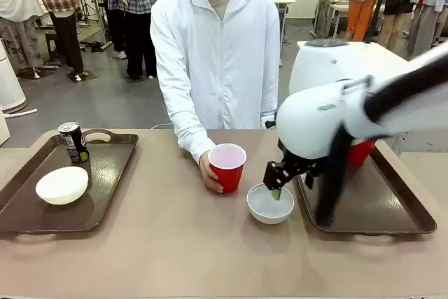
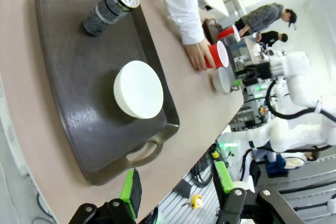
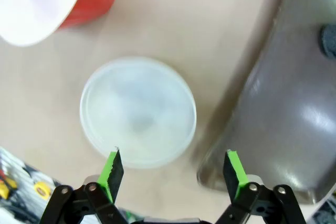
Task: Prepare tableware on both trays.
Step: Pick up a Picnic Bowl from the table and place it on a Handle tray.
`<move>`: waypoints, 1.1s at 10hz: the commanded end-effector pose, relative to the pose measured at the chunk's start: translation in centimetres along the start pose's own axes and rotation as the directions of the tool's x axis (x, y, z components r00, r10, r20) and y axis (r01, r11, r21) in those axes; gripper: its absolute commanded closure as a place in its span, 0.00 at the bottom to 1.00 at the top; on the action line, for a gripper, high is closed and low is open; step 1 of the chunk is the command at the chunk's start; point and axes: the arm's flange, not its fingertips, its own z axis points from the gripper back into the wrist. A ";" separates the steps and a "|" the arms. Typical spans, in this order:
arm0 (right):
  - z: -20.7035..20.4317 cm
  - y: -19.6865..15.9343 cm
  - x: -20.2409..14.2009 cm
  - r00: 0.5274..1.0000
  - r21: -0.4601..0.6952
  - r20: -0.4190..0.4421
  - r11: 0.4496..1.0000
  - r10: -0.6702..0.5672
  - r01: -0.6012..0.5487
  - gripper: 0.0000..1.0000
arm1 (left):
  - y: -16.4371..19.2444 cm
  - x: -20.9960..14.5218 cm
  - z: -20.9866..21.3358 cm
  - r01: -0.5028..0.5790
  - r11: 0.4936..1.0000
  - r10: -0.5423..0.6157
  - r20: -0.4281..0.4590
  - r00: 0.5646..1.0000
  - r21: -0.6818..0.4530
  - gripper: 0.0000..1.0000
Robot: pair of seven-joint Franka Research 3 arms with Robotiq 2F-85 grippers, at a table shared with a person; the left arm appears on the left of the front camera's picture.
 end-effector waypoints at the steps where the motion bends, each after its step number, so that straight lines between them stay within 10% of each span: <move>1: 5.1 -1.0 -6.5 0.999 -0.072 0.046 0.997 -0.011 0.015 0.02 | -0.1 0.0 0.1 -0.004 1.000 0.004 0.013 1.000 0.001 0.27; 11: 1.9 -2.0 -1.4 0.992 0.028 0.122 0.999 -0.043 0.040 0.02 | -0.1 0.0 0.1 -0.004 1.000 0.004 0.013 1.000 0.001 0.27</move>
